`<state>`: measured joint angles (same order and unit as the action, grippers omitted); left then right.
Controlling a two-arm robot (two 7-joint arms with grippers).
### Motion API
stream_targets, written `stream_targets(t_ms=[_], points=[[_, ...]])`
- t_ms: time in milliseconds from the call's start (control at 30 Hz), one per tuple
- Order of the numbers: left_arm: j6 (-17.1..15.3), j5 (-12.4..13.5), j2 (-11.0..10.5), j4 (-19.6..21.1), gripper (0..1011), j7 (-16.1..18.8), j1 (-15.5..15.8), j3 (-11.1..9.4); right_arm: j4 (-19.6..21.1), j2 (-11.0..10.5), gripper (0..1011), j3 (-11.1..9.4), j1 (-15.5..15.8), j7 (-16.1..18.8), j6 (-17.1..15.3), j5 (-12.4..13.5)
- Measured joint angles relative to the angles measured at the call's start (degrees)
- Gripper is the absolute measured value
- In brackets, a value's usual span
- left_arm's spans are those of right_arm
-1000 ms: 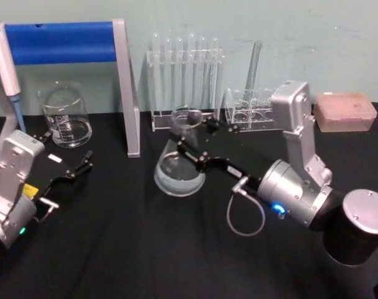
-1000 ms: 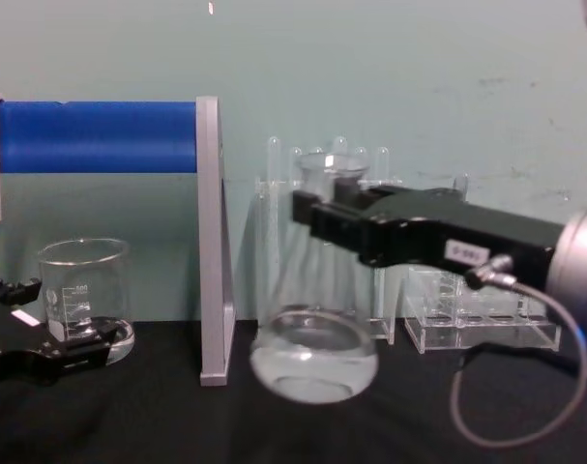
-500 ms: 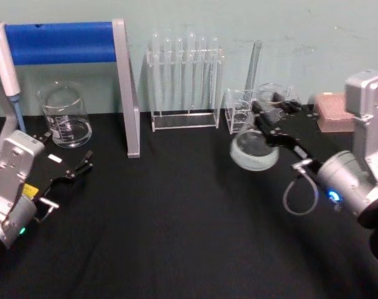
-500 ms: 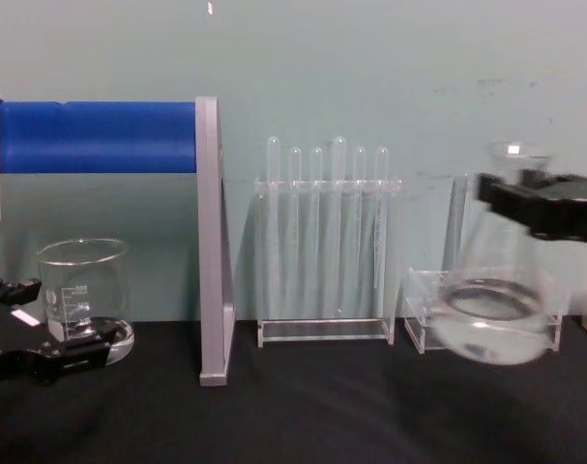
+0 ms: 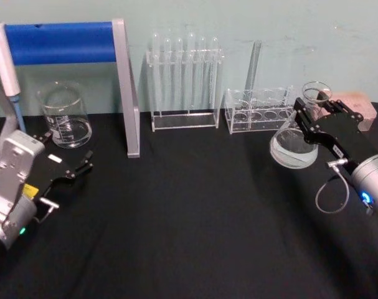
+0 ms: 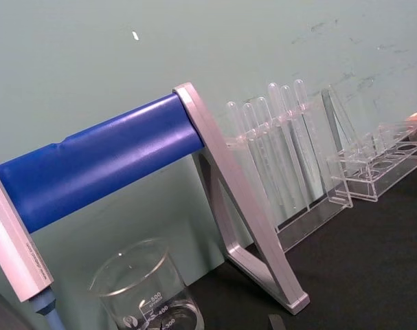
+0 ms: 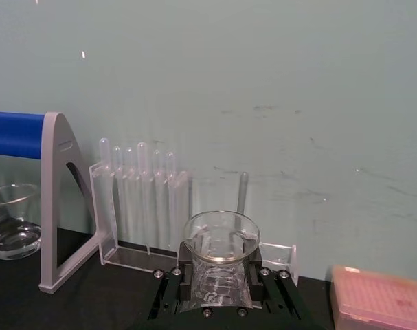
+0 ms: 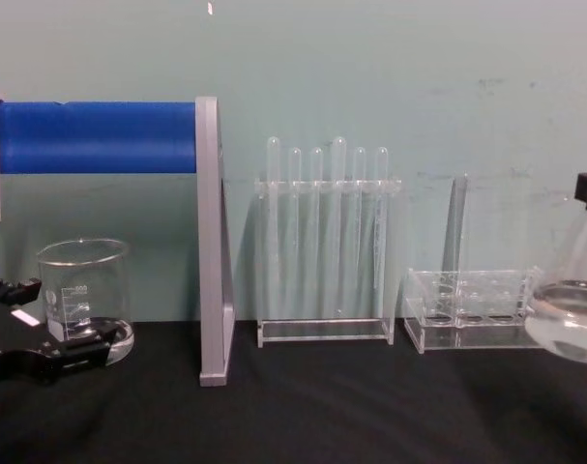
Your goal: Grasp the erlenmeyer flask with one hand, shake it three times, then place it back.
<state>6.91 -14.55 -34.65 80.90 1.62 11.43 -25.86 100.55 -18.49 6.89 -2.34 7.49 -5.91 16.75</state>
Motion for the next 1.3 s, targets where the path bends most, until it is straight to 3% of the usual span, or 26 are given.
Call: stream_targets(t_ms=[233,433,533,567,767,1000,1300], points=[[0.0,0.0,0.0,0.0,1001,0.0,0.0,0.0,-1.61,0.66,448,1.64,-1.92,3.8,0.05,-0.24],[0.0,0.0,0.0,0.0,1001,0.0,0.0,0.0,-3.69,0.91,448,5.62,-4.7,8.86,0.24,0.1],[0.0,0.0,0.0,0.0,1001,0.0,0.0,0.0,-4.94,0.89,449,8.55,-6.39,12.01,0.42,0.86],[0.0,0.0,0.0,0.0,1001,0.0,0.0,0.0,-4.94,0.89,449,8.55,-6.39,12.01,0.42,0.86],[0.0,0.0,0.0,0.0,1001,0.0,0.0,0.0,-6.45,0.68,448,12.91,-8.81,16.28,1.04,2.24],[0.0,0.0,0.0,0.0,1001,0.0,0.0,0.0,-7.13,0.23,448,14.82,-9.89,17.5,1.5,3.35],[0.0,0.0,0.0,0.0,1001,0.0,0.0,0.0,-7.19,-0.8,448,15.5,-10.2,16.97,1.91,4.42]])
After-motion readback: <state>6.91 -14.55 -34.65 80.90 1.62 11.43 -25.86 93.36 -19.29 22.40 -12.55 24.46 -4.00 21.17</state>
